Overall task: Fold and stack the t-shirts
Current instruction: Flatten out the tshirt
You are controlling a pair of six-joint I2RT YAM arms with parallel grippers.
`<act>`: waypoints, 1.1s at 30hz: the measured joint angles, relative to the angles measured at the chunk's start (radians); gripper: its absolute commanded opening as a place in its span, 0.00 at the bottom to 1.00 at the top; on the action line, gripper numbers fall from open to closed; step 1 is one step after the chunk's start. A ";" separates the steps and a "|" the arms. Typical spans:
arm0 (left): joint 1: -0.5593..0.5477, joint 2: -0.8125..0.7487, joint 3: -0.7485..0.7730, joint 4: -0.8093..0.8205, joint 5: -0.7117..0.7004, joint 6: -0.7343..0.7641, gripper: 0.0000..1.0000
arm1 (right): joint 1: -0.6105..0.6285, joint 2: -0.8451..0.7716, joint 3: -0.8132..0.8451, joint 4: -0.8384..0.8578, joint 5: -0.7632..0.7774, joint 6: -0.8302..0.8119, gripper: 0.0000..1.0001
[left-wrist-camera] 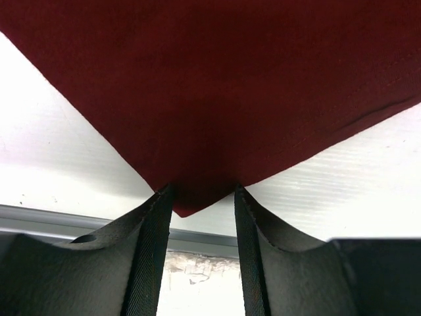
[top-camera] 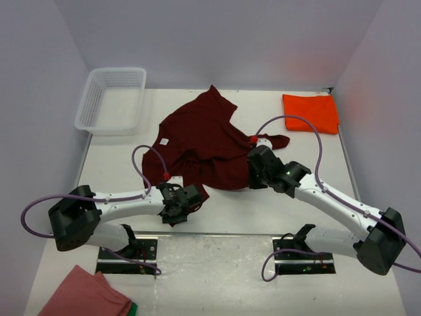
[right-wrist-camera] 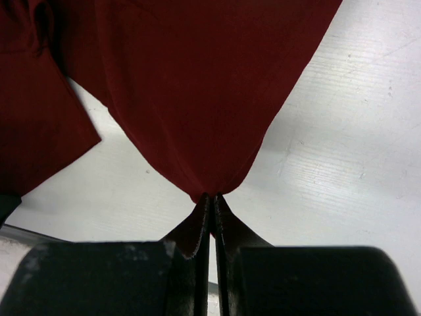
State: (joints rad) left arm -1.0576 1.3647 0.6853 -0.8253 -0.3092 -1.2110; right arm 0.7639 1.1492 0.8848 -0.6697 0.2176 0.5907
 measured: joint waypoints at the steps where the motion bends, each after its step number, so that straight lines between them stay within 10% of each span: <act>1: 0.002 -0.007 -0.008 0.002 0.005 -0.001 0.45 | 0.001 0.000 0.000 0.000 0.000 0.000 0.00; 10: 0.024 -0.047 -0.045 0.032 0.047 0.000 0.36 | 0.002 -0.034 0.000 -0.022 0.000 0.000 0.00; 15: 0.078 -0.119 -0.110 0.061 0.087 0.000 0.01 | 0.002 -0.070 0.000 -0.027 0.001 0.000 0.00; 26: 0.094 -0.137 -0.089 0.089 0.110 0.002 0.00 | 0.002 -0.027 0.018 -0.053 0.021 -0.001 0.00; 33: 0.094 -0.169 0.288 -0.095 -0.108 0.108 0.00 | -0.025 0.055 0.182 -0.083 0.090 -0.051 0.00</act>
State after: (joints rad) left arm -0.9634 1.1957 0.9737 -0.9207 -0.4171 -1.1034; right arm 0.7387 1.2045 1.0668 -0.7528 0.3077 0.5400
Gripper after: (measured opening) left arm 0.009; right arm 0.007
